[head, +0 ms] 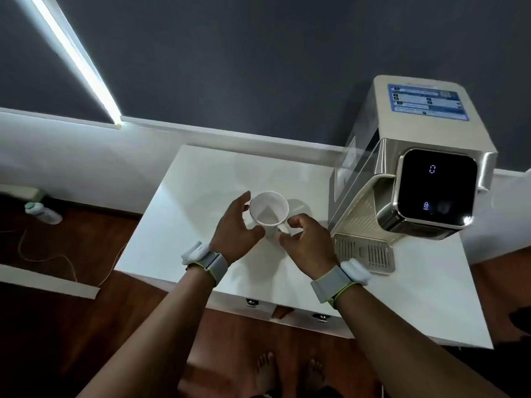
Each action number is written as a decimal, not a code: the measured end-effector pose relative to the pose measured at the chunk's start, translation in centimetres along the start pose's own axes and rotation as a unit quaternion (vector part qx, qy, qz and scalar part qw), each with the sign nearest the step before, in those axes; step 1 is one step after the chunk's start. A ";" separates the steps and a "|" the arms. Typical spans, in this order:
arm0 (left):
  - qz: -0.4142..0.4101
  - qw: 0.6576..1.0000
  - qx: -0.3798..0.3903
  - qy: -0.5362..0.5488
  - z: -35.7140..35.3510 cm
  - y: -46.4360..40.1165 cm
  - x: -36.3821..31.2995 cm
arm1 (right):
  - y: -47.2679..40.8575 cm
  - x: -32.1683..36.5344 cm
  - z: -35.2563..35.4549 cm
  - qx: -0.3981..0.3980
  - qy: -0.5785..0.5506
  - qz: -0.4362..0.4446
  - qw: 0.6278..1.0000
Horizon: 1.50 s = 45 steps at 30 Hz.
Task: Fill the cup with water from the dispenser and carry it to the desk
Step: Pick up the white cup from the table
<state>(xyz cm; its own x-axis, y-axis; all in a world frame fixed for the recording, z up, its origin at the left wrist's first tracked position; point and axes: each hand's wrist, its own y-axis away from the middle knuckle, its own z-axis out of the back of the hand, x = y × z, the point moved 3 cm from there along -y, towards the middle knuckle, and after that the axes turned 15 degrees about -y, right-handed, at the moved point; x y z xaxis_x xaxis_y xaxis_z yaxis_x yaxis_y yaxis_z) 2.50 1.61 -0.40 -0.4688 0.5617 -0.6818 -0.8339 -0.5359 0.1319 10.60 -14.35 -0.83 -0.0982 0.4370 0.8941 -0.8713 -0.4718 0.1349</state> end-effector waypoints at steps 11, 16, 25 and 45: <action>-0.014 1.000 0.023 0.004 -0.5 -1.2 0.4 | -0.8 -1.1 0.1 -0.006 -0.017 0.021 1.000; -0.014 0.999 0.027 -0.010 -0.6 -0.1 1.0 | -0.6 -1.2 1.1 0.026 -0.005 0.034 0.999; -0.014 1.000 0.023 0.006 -0.9 2.4 1.3 | 1.4 -2.0 1.6 0.052 -0.051 0.028 0.997; -0.101 0.993 0.044 0.030 -5.1 8.7 -5.9 | 10.0 -5.2 11.2 -0.048 -0.225 -0.005 0.973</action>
<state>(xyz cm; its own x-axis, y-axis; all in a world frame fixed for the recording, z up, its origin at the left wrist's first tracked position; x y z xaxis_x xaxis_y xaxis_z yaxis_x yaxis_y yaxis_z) -0.47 -9.61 1.10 -0.2736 0.6112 -0.7426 -0.9325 -0.3579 0.0490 7.73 -29.87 0.68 0.1127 0.0522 0.9922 -0.9142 -0.3857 0.1242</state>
